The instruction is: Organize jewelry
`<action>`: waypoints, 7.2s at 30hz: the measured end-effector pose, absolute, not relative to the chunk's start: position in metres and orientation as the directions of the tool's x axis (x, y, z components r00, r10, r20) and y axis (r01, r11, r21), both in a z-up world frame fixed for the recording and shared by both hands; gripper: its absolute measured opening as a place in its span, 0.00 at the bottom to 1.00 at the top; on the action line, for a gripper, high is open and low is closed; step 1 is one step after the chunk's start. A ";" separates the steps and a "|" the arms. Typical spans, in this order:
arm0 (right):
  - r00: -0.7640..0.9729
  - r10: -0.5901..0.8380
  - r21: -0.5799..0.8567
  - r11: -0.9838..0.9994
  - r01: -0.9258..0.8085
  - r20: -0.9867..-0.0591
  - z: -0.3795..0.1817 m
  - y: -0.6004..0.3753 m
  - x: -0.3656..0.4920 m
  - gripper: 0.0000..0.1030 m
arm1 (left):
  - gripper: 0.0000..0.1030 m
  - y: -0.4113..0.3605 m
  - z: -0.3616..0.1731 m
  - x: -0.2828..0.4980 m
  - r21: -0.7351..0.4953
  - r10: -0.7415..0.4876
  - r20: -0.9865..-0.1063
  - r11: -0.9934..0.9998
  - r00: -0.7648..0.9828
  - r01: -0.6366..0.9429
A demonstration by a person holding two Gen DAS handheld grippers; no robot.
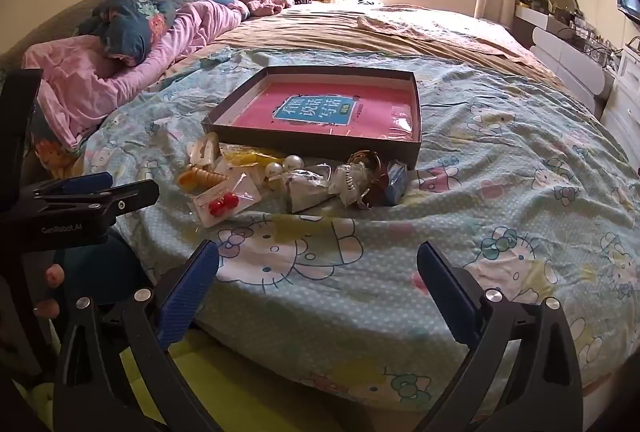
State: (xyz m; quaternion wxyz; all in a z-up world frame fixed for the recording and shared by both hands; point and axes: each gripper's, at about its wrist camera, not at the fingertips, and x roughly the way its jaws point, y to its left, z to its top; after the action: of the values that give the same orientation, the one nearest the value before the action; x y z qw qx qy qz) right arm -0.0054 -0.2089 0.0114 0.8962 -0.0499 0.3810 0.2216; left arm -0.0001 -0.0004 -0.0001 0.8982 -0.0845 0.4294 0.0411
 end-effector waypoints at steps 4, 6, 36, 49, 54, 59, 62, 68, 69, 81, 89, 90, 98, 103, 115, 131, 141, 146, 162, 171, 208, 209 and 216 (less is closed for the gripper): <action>0.612 0.358 0.081 0.898 -0.432 -0.705 0.014 -0.207 -0.010 0.96 | 0.91 0.000 0.000 0.000 -0.130 -0.009 -0.777 0.981 0.630 -0.145; 0.611 0.360 0.081 0.897 -0.435 -0.704 0.016 -0.206 -0.008 0.96 | 0.91 0.000 0.000 0.000 -0.133 -0.014 -0.777 0.981 0.630 -0.142; 0.631 0.373 0.077 0.893 -0.444 -0.680 0.022 -0.206 -0.014 0.96 | 0.91 -0.006 0.007 -0.008 -0.138 -0.026 -0.764 0.983 0.644 -0.124; 0.630 0.376 0.080 0.892 -0.446 -0.679 0.022 -0.206 -0.014 0.96 | 0.91 -0.005 0.007 -0.008 -0.142 -0.030 -0.764 0.982 0.645 -0.122; 0.630 0.378 0.080 0.891 -0.448 -0.679 0.021 -0.205 -0.015 0.96 | 0.91 -0.006 0.007 -0.008 -0.140 -0.028 -0.765 0.982 0.643 -0.123; 0.627 0.380 0.081 0.889 -0.450 -0.680 0.022 -0.202 -0.015 0.96 | 0.91 -0.007 0.008 -0.007 -0.140 -0.028 -0.766 0.982 0.642 -0.124; 0.623 0.381 0.084 0.888 -0.452 -0.683 0.021 -0.202 -0.015 0.96 | 0.91 -0.007 0.008 -0.006 -0.142 -0.030 -0.766 0.982 0.642 -0.123; 0.617 0.386 0.088 0.885 -0.456 -0.685 0.019 -0.201 -0.013 0.96 | 0.91 -0.006 0.007 -0.005 -0.148 -0.034 -0.768 0.981 0.640 -0.125; 0.615 0.388 0.089 0.884 -0.458 -0.686 0.018 -0.201 -0.012 0.96 | 0.91 -0.006 0.007 -0.005 -0.145 -0.031 -0.767 0.981 0.641 -0.126; 0.590 0.417 0.112 0.869 -0.483 -0.692 0.015 -0.194 0.003 0.96 | 0.91 0.017 0.002 -0.001 -0.141 0.013 -0.767 0.972 0.641 -0.188; 0.586 0.428 0.128 0.866 -0.483 -0.688 0.016 -0.190 0.019 0.96 | 0.91 0.029 -0.007 0.006 -0.144 0.020 -0.784 0.966 0.621 -0.213; 0.589 0.424 0.124 0.868 -0.480 -0.688 0.016 -0.190 0.022 0.96 | 0.91 0.029 -0.008 0.008 -0.146 0.015 -0.786 0.967 0.618 -0.209; 0.622 0.394 0.117 0.892 -0.437 -0.676 0.015 -0.202 0.047 0.96 | 0.91 0.018 -0.018 0.021 -0.168 -0.054 -0.796 0.976 0.602 -0.135; 0.635 0.387 0.103 0.894 -0.437 -0.669 0.013 -0.205 0.056 0.95 | 0.91 0.004 -0.027 0.033 -0.171 -0.094 -0.808 0.982 0.582 -0.078; 0.547 0.415 0.119 0.861 -0.495 -0.727 -0.012 -0.191 0.077 0.41 | 0.75 -0.015 -0.051 0.051 -0.160 -0.140 -0.834 0.987 0.533 0.009; 0.543 0.326 0.037 0.879 -0.475 -0.774 -0.046 -0.175 0.106 0.29 | 0.67 -0.014 -0.064 0.069 -0.172 -0.165 -0.845 0.984 0.508 0.034; 0.546 0.392 0.117 0.875 -0.470 -0.740 -0.038 -0.195 0.109 0.18 | 0.47 -0.023 -0.067 0.075 -0.134 -0.148 -0.842 0.989 0.519 0.064; 0.551 0.435 0.160 0.865 -0.476 -0.712 -0.025 -0.204 0.101 0.14 | 0.46 -0.016 -0.058 0.068 -0.171 -0.180 -0.817 0.983 0.548 0.067; 0.619 0.488 0.183 0.852 -0.490 -0.616 0.026 -0.218 0.096 0.13 | 0.45 0.002 -0.010 0.052 -0.201 -0.178 -0.750 0.979 0.637 0.038; 0.646 0.491 0.172 0.853 -0.493 -0.584 0.038 -0.216 0.112 0.13 | 0.45 0.028 0.006 0.075 -0.204 -0.131 -0.725 0.979 0.676 -0.029; 0.676 0.417 0.102 0.885 -0.454 -0.607 0.005 -0.206 0.187 0.13 | 0.45 0.048 -0.019 0.184 -0.178 -0.057 -0.744 0.977 0.665 -0.116; 0.678 0.412 0.094 0.886 -0.454 -0.608 0.003 -0.205 0.190 0.13 | 0.45 0.049 -0.021 0.186 -0.177 -0.055 -0.746 0.977 0.663 -0.118; 0.694 0.358 0.022 0.896 -0.443 -0.625 -0.012 -0.200 0.203 0.13 | 0.45 0.049 -0.036 0.201 -0.154 -0.038 -0.764 0.980 0.644 -0.125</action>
State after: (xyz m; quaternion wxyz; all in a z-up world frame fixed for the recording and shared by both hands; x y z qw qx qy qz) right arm 0.2034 -0.2000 -0.0122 0.9180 -0.0653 0.3247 0.2180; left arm 0.2015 0.0494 -0.0358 0.9013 -0.0968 0.4215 0.0240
